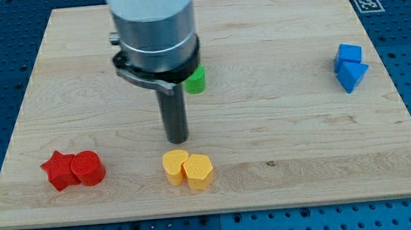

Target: Push the yellow heart along with yellow hexagon to the bottom center of the board

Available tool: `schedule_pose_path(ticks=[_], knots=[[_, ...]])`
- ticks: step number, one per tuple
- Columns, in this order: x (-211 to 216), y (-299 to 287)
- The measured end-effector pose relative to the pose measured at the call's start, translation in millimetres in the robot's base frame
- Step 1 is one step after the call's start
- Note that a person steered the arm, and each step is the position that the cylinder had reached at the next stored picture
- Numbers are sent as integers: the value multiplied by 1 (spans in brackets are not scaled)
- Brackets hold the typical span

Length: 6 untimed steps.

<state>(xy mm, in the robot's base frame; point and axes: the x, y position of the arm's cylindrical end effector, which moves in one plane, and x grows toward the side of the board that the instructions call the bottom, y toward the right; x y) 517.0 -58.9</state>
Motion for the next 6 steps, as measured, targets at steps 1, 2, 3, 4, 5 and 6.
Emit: schedule_pose_path(ticks=[1, 2, 3, 4, 5, 6], knots=[[0, -47], [15, -75], [37, -49], [46, -10], [55, 20], [55, 25]])
